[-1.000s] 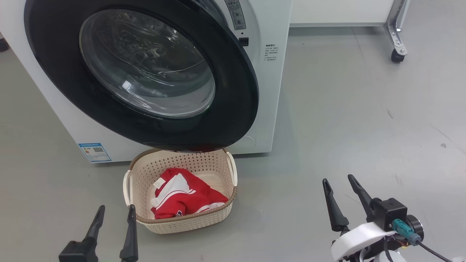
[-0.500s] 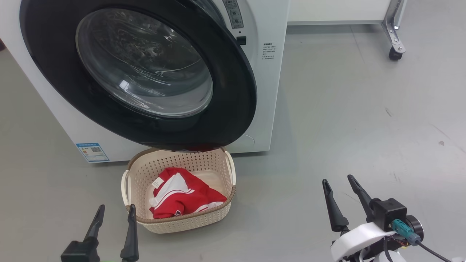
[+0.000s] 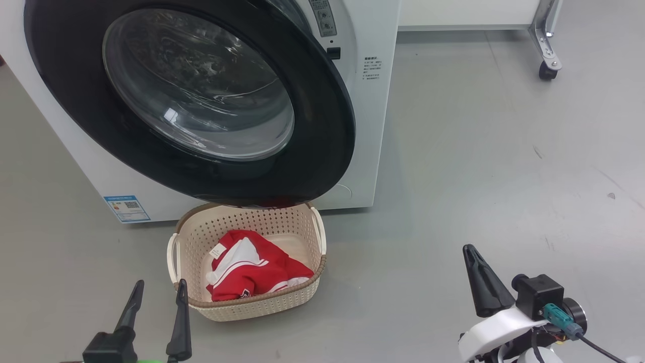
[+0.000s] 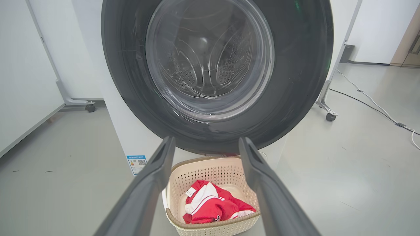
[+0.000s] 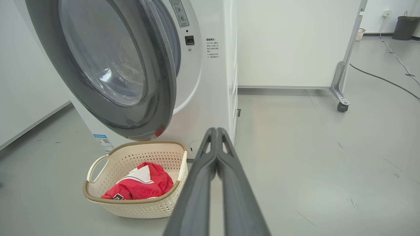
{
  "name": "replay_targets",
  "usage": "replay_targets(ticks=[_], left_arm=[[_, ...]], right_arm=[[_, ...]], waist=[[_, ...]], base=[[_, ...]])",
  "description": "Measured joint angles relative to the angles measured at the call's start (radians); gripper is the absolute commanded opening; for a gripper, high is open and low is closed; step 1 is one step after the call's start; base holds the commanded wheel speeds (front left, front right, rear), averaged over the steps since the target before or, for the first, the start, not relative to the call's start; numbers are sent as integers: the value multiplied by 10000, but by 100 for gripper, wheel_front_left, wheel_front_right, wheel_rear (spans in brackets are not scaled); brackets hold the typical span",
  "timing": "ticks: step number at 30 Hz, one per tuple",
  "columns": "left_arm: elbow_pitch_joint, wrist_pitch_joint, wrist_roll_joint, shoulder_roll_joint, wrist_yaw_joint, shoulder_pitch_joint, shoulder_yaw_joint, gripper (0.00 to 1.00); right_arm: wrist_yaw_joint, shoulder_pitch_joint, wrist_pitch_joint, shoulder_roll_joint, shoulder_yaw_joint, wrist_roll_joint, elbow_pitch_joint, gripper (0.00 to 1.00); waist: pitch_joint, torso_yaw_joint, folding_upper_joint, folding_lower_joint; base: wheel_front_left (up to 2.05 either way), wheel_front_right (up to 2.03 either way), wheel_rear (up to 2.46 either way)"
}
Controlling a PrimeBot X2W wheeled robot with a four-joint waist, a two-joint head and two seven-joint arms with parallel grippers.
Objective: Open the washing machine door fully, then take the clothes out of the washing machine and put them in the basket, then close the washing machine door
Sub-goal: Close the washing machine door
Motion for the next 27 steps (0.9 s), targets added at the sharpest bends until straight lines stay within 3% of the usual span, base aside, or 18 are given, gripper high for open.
replay_targets(ticks=[8, 27], left_arm=[[-221, 17, 265, -2, 0, -31, -31, 100], [-660, 86, 320, -190, 2, -796, -267, 100]], right_arm=[[102, -305, 0, -21, 178, -8, -44, 0], [545, -3028, 690, -213, 1108, -334, -94, 0]], waist=[[235, 103, 0, 0], [1282, 1017, 0, 0]], base=[[0, 0, 0], [0, 0, 0]])
